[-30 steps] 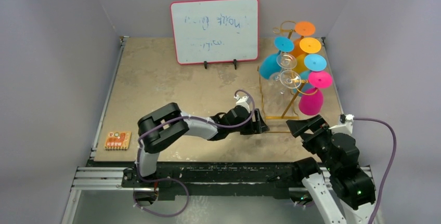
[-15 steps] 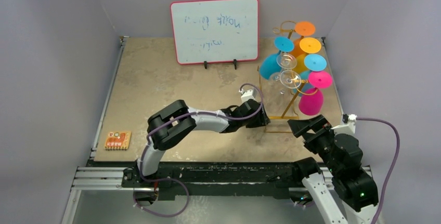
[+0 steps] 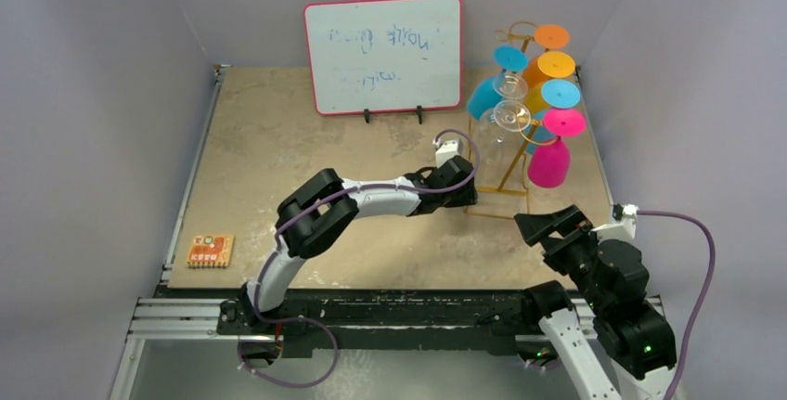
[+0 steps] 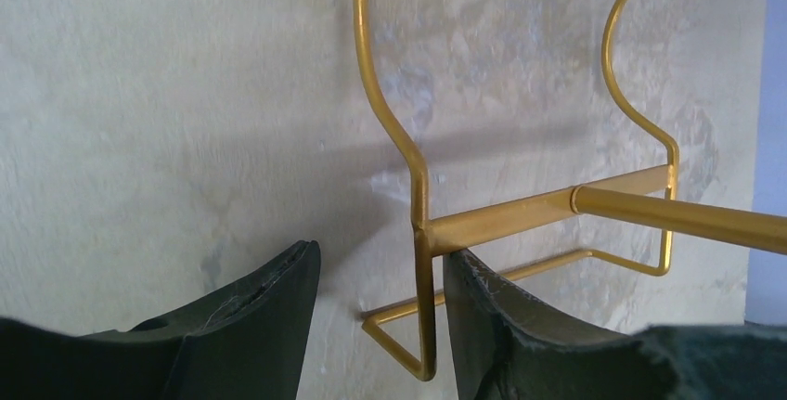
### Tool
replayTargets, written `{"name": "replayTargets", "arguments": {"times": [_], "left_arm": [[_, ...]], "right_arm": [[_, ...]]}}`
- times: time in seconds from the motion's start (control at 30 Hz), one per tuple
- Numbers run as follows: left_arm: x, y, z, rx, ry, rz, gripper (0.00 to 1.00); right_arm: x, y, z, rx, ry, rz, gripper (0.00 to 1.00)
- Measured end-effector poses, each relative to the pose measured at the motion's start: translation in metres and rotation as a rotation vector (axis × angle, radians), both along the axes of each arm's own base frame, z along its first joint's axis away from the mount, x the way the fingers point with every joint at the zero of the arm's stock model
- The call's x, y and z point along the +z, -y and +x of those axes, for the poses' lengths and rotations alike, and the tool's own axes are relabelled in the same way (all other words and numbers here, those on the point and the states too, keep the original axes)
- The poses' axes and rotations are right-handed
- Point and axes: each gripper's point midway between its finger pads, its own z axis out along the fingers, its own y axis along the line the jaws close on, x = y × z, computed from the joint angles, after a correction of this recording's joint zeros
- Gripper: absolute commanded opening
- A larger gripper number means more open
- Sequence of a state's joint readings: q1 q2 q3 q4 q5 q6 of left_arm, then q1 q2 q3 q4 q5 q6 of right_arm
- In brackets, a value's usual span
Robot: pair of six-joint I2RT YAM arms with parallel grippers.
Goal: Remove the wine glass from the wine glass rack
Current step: Adjust the wine rack at the center of the board.
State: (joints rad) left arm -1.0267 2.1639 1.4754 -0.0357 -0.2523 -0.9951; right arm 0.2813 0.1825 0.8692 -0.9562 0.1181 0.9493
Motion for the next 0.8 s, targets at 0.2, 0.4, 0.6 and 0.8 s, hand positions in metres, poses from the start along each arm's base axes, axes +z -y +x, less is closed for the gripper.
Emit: {"name": "replayTargets", "arguments": {"times": [0.2, 0.4, 0.6, 0.8], "left_arm": [[0.001, 0.002, 0.043, 0.012, 0.028, 0.023, 0.51], [0.001, -0.025, 0.084, 0.065, 0.035, 0.037, 0.51], [0.0, -0.05, 0.11, 0.099, 0.044, 0.06, 0.51], [-0.001, -0.066, 0.123, 0.102, 0.056, 0.092, 0.51]], "right_arm": [[0.001, -0.001, 0.0, 0.021, 0.0, -0.028, 1.0], [0.016, 0.0, 0.013, 0.038, -0.013, -0.101, 1.0], [0.02, 0.003, 0.023, 0.035, -0.024, -0.166, 1.0], [0.019, 0.009, 0.033, 0.018, -0.051, -0.226, 1.0]]}}
